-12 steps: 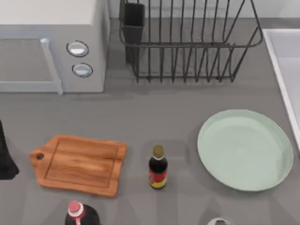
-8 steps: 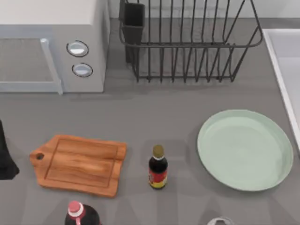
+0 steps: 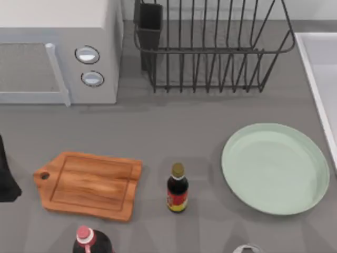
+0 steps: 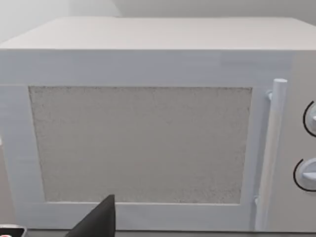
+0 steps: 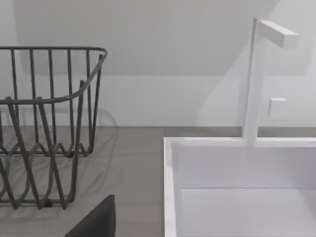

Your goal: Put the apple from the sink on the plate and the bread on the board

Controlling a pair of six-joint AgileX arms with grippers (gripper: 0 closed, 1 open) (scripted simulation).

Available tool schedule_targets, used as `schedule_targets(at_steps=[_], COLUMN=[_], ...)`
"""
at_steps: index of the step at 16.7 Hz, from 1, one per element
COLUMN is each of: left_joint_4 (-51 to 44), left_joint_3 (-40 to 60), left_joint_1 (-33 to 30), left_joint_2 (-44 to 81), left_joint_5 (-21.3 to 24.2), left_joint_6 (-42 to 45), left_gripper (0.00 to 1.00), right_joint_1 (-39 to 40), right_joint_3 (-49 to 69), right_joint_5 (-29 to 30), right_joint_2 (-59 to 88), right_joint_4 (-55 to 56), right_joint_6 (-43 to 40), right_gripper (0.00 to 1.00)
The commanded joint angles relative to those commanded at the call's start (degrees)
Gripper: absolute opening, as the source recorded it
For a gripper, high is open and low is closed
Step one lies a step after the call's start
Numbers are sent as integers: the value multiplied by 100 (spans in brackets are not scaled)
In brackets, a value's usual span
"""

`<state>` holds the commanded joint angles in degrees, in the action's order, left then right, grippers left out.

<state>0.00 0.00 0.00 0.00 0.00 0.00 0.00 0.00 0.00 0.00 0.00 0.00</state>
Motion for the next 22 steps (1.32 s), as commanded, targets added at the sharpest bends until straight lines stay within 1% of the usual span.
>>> schedule_targets(at_steps=[12,14,18,22], left_joint_4=[0,0,0,0], left_joint_3=[0,0,0,0], left_joint_1=[0,0,0,0], left_joint_2=[0,0,0,0], left_joint_5=[0,0,0,0], left_joint_6=[0,0,0,0], left_gripper=[100,100,100,100], right_joint_1=[0,-38,-255,-595], right_joint_3=[0,159,1062,2493], right_joint_5=[0,0,1,3], right_joint_2=[0,175,1254,3155], right_joint_4=[0,-110,-734,-1726], right_joint_6=[0,-36,-243,-566], right_gripper=[100,100,100,100])
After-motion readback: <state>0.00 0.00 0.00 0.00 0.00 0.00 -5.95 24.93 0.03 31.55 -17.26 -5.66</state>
